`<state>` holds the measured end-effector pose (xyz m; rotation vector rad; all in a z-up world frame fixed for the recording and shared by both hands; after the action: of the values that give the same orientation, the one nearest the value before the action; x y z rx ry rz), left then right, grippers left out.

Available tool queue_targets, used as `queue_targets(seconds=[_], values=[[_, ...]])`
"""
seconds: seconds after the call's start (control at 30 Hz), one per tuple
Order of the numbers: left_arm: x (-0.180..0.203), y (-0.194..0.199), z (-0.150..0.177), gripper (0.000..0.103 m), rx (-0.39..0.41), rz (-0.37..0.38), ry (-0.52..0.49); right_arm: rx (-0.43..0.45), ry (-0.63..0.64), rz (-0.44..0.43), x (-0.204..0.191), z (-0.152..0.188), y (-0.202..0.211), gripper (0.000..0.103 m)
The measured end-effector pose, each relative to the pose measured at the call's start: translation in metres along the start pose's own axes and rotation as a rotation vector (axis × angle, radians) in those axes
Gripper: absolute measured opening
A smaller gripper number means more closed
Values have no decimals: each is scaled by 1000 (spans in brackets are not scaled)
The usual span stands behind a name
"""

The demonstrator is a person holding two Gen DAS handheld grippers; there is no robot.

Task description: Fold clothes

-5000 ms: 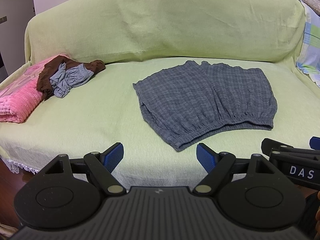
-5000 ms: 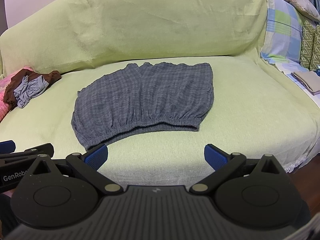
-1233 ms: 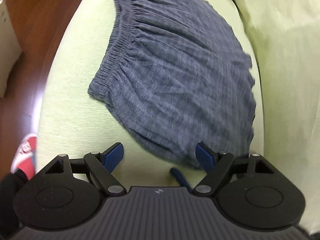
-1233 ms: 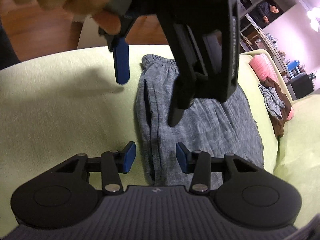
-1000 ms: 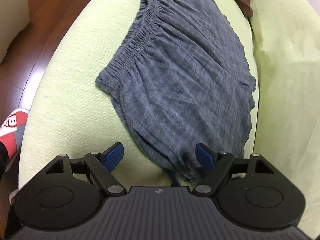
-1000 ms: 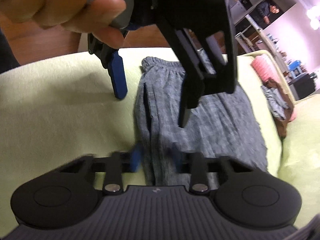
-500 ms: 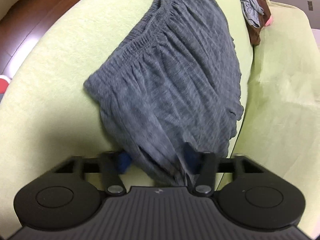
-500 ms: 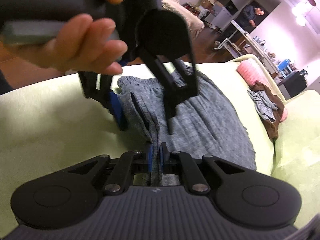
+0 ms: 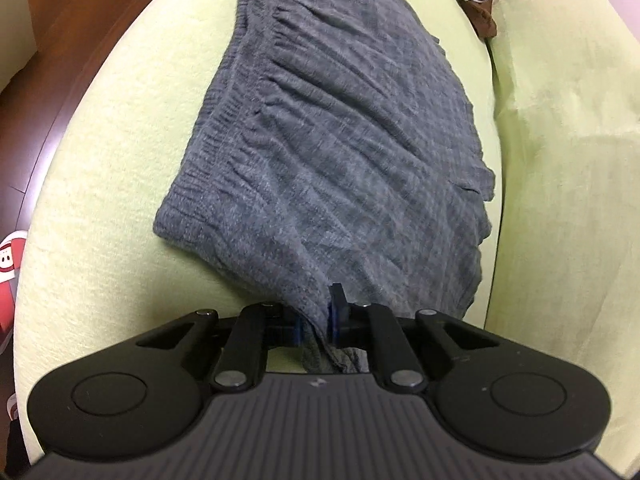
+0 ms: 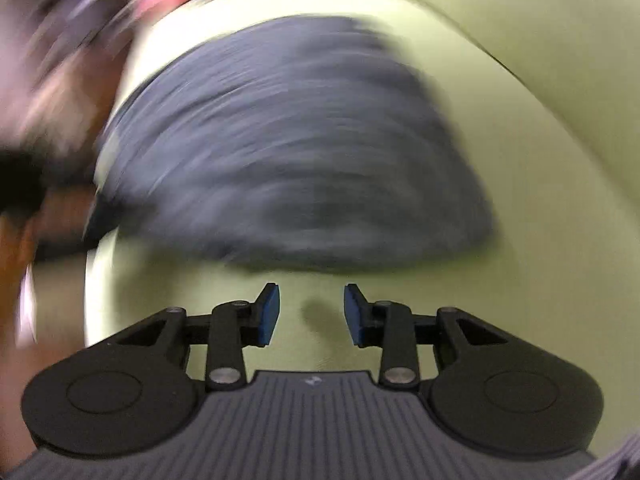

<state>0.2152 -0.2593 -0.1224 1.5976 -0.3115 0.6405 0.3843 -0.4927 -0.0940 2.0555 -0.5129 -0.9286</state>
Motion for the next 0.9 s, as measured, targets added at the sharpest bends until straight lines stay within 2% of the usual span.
queue_targets(seconds=[0.1,0.2,0.3,0.33,0.6,0.7,0.77,0.8,0.83,0.9], values=[[11,-2,-1,11,2,-6,-39,102,-315,-26,26,1,4,32],[10,0,-1,11,-10,-8,-32,191,-673,-115,45,13,0,33],[7,5,-3,11,-27,-4,-10,229,-901,-148,56,25,-8,33],[6,7,-3,11,-32,-1,0,240,-938,-155,57,28,-10,32],[20,24,-14,11,-22,25,-21,253,-1060,-155,65,50,-3,32],[21,22,-16,11,-27,28,-21,283,-1094,-177,66,51,-14,32],[19,21,-16,11,-33,25,-19,302,-1080,-191,59,34,-29,33],[18,20,-16,11,-37,18,-20,304,-1050,-184,58,26,-32,24],[17,19,-15,12,-42,11,-20,300,-1016,-168,57,18,-33,2],[15,18,-14,12,-52,-4,-22,294,-949,-136,54,4,-33,2]])
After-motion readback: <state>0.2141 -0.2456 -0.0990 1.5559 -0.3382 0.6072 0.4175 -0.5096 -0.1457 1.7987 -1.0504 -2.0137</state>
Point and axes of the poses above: each gripper's, at about its wrist camera, not at the fingertips, and y roughly against the way its jaws point, x to its right, z to its underside, the point moved 4 cm from there along -y, roughly the way its jaws point, and after that the axes turned 4 degrees about -z, right-handed, at the moved point
